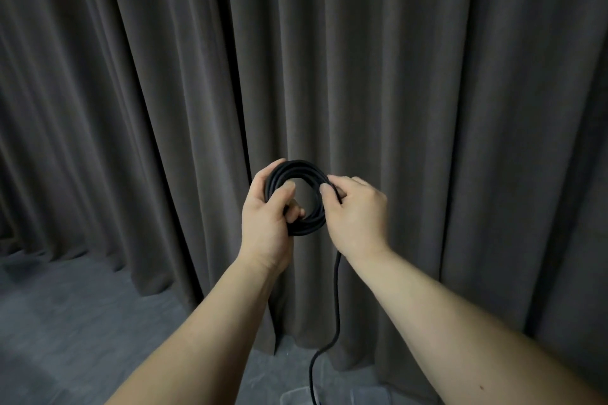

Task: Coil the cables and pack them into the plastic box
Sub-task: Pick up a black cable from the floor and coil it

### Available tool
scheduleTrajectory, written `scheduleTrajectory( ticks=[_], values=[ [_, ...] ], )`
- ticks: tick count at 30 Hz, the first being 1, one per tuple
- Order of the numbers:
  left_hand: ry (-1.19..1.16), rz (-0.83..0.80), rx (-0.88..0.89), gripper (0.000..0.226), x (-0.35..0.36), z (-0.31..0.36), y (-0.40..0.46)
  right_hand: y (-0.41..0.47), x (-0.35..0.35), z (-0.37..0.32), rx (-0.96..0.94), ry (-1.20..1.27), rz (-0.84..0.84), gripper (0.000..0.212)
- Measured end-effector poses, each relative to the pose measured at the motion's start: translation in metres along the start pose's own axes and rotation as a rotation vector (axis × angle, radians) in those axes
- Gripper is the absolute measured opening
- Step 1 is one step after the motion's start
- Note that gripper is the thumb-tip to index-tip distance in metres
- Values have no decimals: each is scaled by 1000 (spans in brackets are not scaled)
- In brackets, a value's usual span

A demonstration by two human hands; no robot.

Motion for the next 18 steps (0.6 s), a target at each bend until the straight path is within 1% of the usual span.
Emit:
scheduleTrajectory(
  ticks=[2, 4, 5, 8, 10, 11, 12, 13, 15, 18],
  values=[
    [26, 17, -2, 26, -1, 2, 2, 3, 1, 0, 29, 4, -30, 13],
    [15, 42, -17, 22, -3, 2, 4, 5, 0, 2, 24, 13, -107, 16],
    [6, 52, -18, 21, -5, 3, 6, 5, 0, 0, -28, -7, -161, 26],
    [0, 47, -14, 20, -7, 5, 10, -6, 4, -6, -213, -144, -431, 70],
    [19, 23, -15, 20, -6, 5, 9, -9, 5, -6, -205, -196, -581, 94],
    [25, 18, -15, 21, -5, 5, 8, -8, 5, -6, -181, -211, -620, 104],
    [21, 17, -17, 22, -4, 5, 7, -7, 5, -7, -167, -225, -632, 109],
    [5, 16, -23, 22, -4, 5, 7, -6, 5, -8, -165, -229, -619, 111],
    [-44, 3, -40, 23, -2, 4, 7, -6, 4, -10, -171, -210, -548, 107],
    [-104, -45, -57, 26, 3, 6, 6, -9, 1, -10, -114, -129, -445, 103]
  ],
)
Point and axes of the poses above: each hand's wrist, its own y-axis towards the middle knuckle, its own x-axis out of the palm, z = x × y, the point moved 5 cm from there along y, towards the middle knuckle, and after that the axes turned 6 degrees about x, right-handed, at the moved point
